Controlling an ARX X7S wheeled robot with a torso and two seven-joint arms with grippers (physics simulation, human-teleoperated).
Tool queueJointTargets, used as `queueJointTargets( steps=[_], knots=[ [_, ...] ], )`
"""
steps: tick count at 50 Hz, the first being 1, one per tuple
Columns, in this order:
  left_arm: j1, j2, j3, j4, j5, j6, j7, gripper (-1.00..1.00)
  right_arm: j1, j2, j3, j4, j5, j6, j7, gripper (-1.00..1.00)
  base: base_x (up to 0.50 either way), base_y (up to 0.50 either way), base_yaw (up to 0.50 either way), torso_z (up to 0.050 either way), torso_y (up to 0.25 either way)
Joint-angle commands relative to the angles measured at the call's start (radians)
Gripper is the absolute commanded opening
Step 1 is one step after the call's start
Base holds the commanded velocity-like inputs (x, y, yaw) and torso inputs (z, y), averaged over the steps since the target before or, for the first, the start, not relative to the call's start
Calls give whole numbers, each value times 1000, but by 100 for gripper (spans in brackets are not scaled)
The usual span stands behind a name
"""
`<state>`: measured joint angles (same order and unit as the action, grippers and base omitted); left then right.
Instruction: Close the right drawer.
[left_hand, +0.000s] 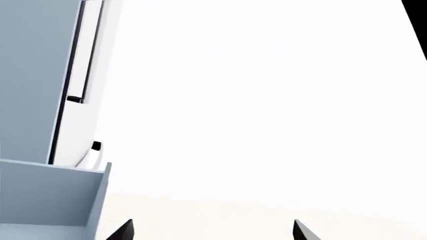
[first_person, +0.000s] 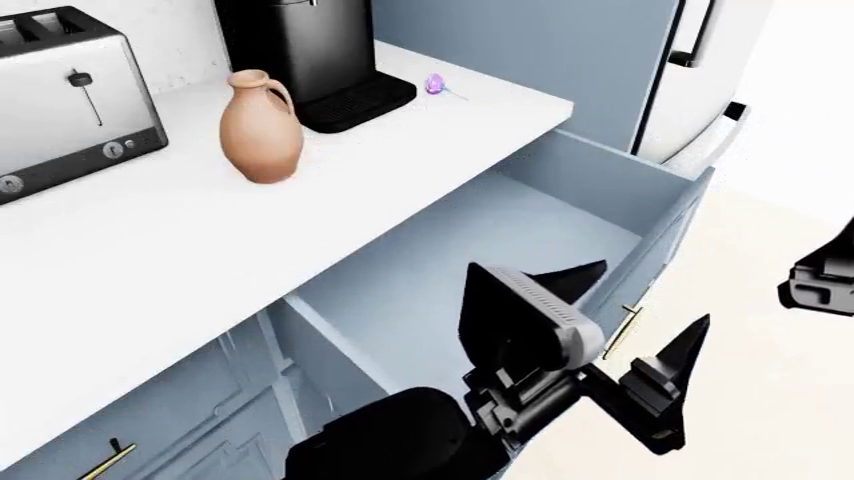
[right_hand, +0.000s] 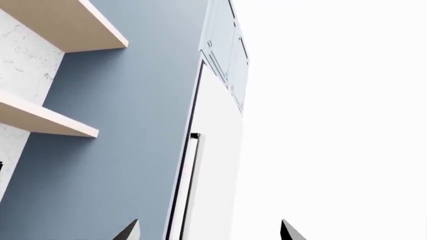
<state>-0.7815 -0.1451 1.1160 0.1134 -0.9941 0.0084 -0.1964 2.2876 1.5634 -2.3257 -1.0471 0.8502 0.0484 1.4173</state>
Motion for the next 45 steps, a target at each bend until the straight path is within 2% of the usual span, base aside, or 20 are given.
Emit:
queueJointTargets(
  steps=[1,45],
  knots=[
    [31,16,23,-14,-2,20,40,100,-33,4,3,0,-18,-14,6,100,0,0,0,0,0],
    [79,81,52,-100,-61,55,114,100,-77,6,7,0,-46,-39,15,100,0,0,0,0,0]
  ],
)
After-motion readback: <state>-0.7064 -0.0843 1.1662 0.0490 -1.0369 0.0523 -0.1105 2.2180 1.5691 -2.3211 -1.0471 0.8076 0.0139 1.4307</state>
